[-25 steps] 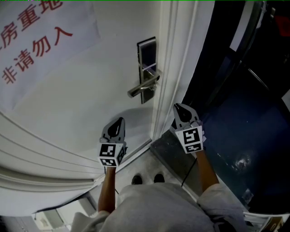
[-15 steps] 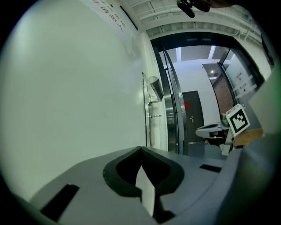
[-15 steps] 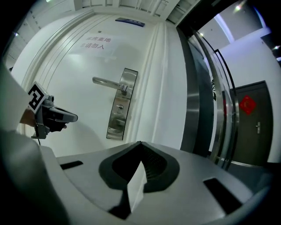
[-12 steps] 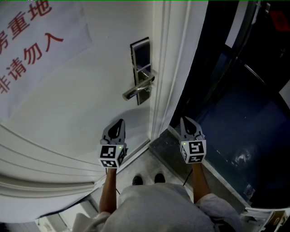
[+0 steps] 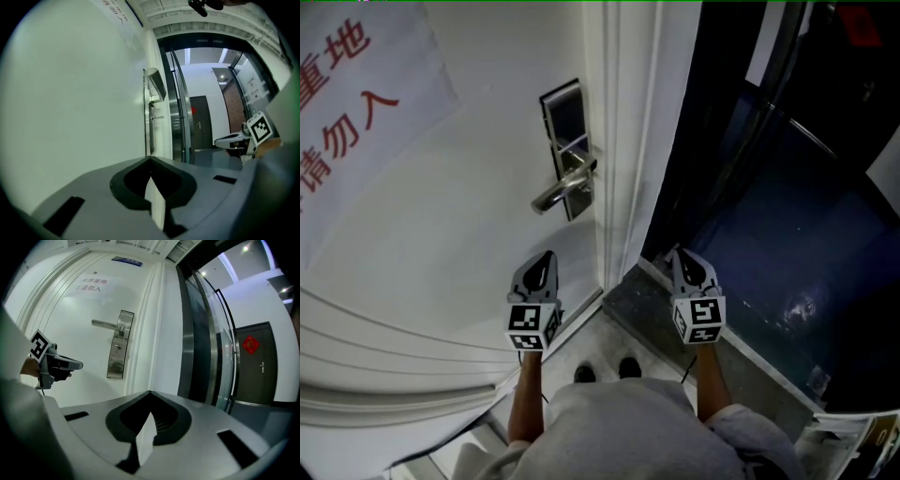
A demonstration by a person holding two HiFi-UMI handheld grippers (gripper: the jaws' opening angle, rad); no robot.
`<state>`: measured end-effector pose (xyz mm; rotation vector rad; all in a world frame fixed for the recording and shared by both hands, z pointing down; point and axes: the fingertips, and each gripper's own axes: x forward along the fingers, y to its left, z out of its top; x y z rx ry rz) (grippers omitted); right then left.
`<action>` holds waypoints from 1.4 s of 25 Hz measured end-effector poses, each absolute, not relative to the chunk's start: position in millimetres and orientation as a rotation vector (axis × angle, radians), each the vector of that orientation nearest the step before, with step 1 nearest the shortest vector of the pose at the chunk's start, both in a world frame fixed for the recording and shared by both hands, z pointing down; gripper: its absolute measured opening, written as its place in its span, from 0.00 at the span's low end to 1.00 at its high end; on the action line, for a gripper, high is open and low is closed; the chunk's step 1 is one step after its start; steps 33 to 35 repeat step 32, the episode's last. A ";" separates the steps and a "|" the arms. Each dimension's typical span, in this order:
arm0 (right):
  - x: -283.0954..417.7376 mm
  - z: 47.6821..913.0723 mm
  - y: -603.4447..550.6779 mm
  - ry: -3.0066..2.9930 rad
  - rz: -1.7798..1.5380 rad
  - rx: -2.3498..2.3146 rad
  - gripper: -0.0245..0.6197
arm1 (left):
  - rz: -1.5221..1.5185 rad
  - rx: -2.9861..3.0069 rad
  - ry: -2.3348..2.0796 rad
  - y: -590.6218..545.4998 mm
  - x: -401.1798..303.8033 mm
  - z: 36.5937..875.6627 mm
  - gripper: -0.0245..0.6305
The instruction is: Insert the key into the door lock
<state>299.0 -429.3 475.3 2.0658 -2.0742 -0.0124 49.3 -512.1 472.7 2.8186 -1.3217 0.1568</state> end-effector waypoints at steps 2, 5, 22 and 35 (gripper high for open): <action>299.8 472.6 -428.5 -2.066 -0.025 2.066 0.07 | 0.157 2.823 -1.307 -511.3 54.3 474.3 0.06; 302.1 471.4 -426.9 -2.053 -0.026 2.072 0.07 | 0.158 2.829 -1.286 -510.9 59.7 476.4 0.06; 293.7 470.6 -430.7 -2.060 -0.034 2.053 0.07 | 0.157 2.830 -1.275 -513.7 61.5 475.9 0.06; 290.0 461.7 -435.7 -2.076 -0.068 2.049 0.07 | 0.163 2.834 -1.258 -512.4 69.2 479.5 0.06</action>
